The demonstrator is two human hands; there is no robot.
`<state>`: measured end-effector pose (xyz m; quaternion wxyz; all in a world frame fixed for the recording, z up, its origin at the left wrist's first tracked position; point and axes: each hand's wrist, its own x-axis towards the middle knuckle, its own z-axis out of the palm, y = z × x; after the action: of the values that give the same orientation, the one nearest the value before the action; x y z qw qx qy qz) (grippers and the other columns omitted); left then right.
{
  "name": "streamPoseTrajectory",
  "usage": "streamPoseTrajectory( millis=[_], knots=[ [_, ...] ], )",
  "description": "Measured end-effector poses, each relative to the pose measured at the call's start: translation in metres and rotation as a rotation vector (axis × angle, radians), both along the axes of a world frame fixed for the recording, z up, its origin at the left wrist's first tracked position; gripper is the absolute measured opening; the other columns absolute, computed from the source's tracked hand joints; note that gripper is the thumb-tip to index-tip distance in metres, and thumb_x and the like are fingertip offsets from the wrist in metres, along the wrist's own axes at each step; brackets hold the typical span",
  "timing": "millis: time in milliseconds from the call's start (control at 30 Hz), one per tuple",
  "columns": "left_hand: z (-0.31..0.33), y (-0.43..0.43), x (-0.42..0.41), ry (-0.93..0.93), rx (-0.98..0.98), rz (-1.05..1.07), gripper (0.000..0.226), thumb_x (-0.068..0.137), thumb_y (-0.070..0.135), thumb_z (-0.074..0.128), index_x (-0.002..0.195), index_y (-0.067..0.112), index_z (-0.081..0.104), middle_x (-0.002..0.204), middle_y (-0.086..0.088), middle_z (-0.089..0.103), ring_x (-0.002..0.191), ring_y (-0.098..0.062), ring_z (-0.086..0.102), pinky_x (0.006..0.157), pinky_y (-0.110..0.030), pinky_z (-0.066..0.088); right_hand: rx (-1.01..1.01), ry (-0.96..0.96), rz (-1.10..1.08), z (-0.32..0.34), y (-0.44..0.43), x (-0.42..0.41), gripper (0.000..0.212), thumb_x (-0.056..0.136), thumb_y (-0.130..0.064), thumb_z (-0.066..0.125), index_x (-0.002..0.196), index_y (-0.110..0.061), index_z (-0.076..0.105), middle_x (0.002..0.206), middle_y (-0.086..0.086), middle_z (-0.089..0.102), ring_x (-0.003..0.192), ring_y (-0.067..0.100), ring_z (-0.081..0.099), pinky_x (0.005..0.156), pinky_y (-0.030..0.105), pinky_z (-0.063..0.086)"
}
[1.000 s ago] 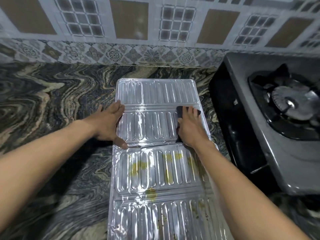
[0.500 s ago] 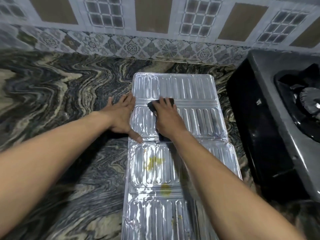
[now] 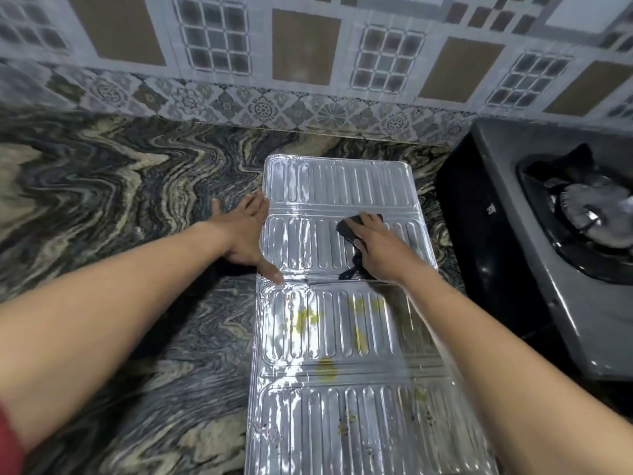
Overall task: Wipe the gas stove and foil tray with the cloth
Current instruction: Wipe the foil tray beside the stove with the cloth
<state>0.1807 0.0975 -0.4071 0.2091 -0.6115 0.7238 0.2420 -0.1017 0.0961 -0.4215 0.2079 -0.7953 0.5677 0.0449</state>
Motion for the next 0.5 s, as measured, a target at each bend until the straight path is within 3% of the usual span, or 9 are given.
streamPoseTrajectory(
  millis=[100, 233, 300, 400, 500],
  knots=[
    [-0.001, 0.000, -0.001, 0.007, -0.018, -0.013, 0.164, 0.034, 0.094, 0.065, 0.151, 0.026, -0.027, 0.158, 0.004, -0.034, 0.148, -0.022, -0.027, 0.108, -0.073, -0.010, -0.014, -0.022, -0.082, -0.009, 0.009, -0.012, 0.058, 0.104, -0.035, 0.037, 0.157, -0.022, 0.017, 0.166, 0.003, 0.004, 0.152, 0.023, -0.005, 0.120, 0.057, 0.005],
    [-0.001, -0.003, -0.007, -0.023, -0.017, -0.097, 0.153, 0.045, 0.090, 0.066, 0.153, 0.029, -0.022, 0.159, 0.005, -0.032, 0.149, -0.024, -0.025, 0.112, -0.072, -0.007, -0.004, -0.043, -0.128, -0.004, 0.008, -0.021, 0.070, 0.093, 0.000, 0.045, 0.156, -0.020, 0.021, 0.166, 0.008, 0.008, 0.153, 0.025, 0.002, 0.122, 0.047, 0.016],
    [-0.001, -0.004, -0.010, -0.041, -0.005, -0.104, 0.151, 0.047, 0.088, 0.067, 0.154, 0.027, -0.021, 0.161, 0.003, -0.028, 0.150, -0.024, -0.021, 0.114, -0.070, -0.006, 0.031, 0.010, -0.152, 0.009, 0.007, -0.029, 0.077, 0.088, 0.007, 0.045, 0.156, -0.020, 0.023, 0.166, 0.006, 0.010, 0.152, 0.027, 0.009, 0.121, 0.041, 0.020],
    [0.001, -0.005, -0.014, -0.076, -0.012, -0.128, 0.150, 0.052, 0.085, 0.069, 0.154, 0.021, -0.021, 0.162, -0.002, -0.027, 0.151, -0.024, -0.020, 0.118, -0.063, -0.006, 0.098, 0.086, -0.157, 0.034, 0.000, -0.040, 0.065, 0.087, 0.000, 0.051, 0.148, -0.022, 0.042, 0.154, 0.009, 0.039, 0.136, 0.034, 0.041, 0.110, 0.041, 0.039],
    [0.003, -0.006, -0.016, -0.108, -0.015, -0.138, 0.151, 0.052, 0.086, 0.067, 0.154, 0.018, -0.021, 0.162, -0.005, -0.027, 0.151, -0.025, -0.020, 0.120, -0.060, -0.005, 0.220, 0.103, -0.138, 0.056, 0.004, -0.041, 0.045, 0.090, -0.008, 0.051, 0.126, -0.031, 0.063, 0.119, 0.004, 0.065, 0.101, 0.029, 0.061, 0.085, 0.036, 0.054]
  ],
)
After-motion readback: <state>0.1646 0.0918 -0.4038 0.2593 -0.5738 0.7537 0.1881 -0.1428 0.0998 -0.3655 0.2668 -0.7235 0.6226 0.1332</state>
